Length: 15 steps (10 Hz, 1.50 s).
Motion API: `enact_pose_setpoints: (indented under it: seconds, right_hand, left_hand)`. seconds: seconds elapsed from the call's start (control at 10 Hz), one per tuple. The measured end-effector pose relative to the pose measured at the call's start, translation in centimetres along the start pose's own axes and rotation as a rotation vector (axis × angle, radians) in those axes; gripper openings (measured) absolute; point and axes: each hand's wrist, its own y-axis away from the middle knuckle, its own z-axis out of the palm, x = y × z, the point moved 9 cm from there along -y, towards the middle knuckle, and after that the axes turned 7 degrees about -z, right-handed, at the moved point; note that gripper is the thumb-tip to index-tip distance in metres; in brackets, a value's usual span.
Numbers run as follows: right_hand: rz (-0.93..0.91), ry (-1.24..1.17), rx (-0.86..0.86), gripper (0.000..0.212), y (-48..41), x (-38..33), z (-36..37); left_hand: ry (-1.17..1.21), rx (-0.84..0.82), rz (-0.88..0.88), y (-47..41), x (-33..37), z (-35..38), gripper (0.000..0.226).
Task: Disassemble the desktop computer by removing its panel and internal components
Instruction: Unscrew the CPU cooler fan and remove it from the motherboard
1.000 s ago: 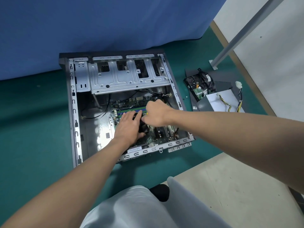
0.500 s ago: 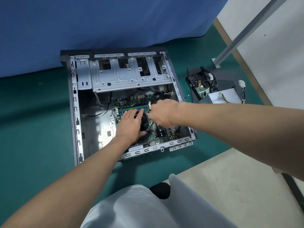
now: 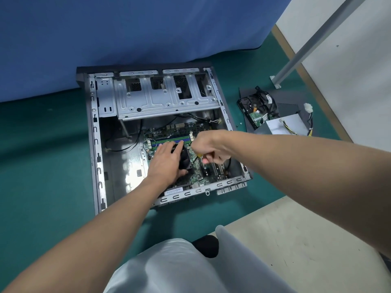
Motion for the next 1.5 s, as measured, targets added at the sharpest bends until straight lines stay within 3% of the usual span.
enact_pose_setpoints:
  seconds: [0.1,0.2,0.3,0.4,0.5,0.6,0.7,0.8,0.9,1.0,1.1,1.2,1.3,1.4,1.5]
  right_hand:
    - [-0.187,0.421,0.050,0.017,-0.3,-1.9,-0.4]
    - [-0.468,1.178,0.119,0.011,1.3,-4.3,1.0]
    - [-0.691,1.582,0.107,0.025,2.3,-4.9,2.3]
    - [-0.600,1.305,0.143,0.012,2.0,-5.2,0.8]
    - [-0.415,0.695,0.240,0.031,0.7,-4.2,-1.3]
    - [-0.044,-0.063,0.186,0.020,-0.2,0.4,-1.4]
    - [0.150,-0.200,-0.013,0.019,0.0,2.4,0.7]
    - [0.007,0.047,0.089,0.016,-0.5,0.9,-0.3]
    - [-0.235,0.668,0.203,0.023,-0.1,-1.6,-1.0]
    - [-0.557,1.341,0.202,0.022,1.8,-4.1,1.4]
    - [-0.767,1.600,0.188,0.024,2.7,-4.4,3.4]
    - [-0.675,1.229,0.216,0.013,2.2,-4.6,1.4]
    - [-0.498,0.656,0.240,0.031,1.0,-3.4,-0.7]
    - [-0.142,0.055,0.243,0.026,-0.2,0.2,-2.1]
    - [0.060,-0.132,0.053,0.015,-0.2,1.9,-0.3]
  left_hand:
    - [0.003,0.004,0.005,0.0,0.1,-0.1,0.098]
    - [0.019,-0.006,0.001,0.0,0.1,-0.1,0.096]
    - [0.020,-0.002,-0.007,0.0,0.0,-0.1,0.094]
    - [0.023,-0.007,-0.010,0.0,-0.1,0.0,0.096]
    - [0.009,-0.003,-0.003,-0.1,-0.1,0.1,0.097]
    - [0.014,-0.001,-0.011,-0.1,-0.2,0.2,0.099]
    - [0.010,-0.016,-0.016,-0.2,-0.2,0.4,0.100]
    - [0.014,-0.012,-0.018,-0.2,-0.3,0.4,0.100]
    - [0.019,-0.010,-0.016,-0.2,-0.3,0.5,0.100]
    - [0.015,0.000,-0.013,-0.3,-0.2,0.4,0.099]
    - [0.023,0.015,-0.005,-0.3,-0.2,0.3,0.099]
    - [0.038,0.016,0.001,-0.2,-0.2,0.2,0.098]
    - [0.023,0.015,0.005,-0.2,-0.3,0.2,0.098]
    - [0.019,0.013,-0.008,-0.2,-0.3,0.4,0.100]
    - [0.022,0.009,-0.014,-0.2,-0.4,0.4,0.100]
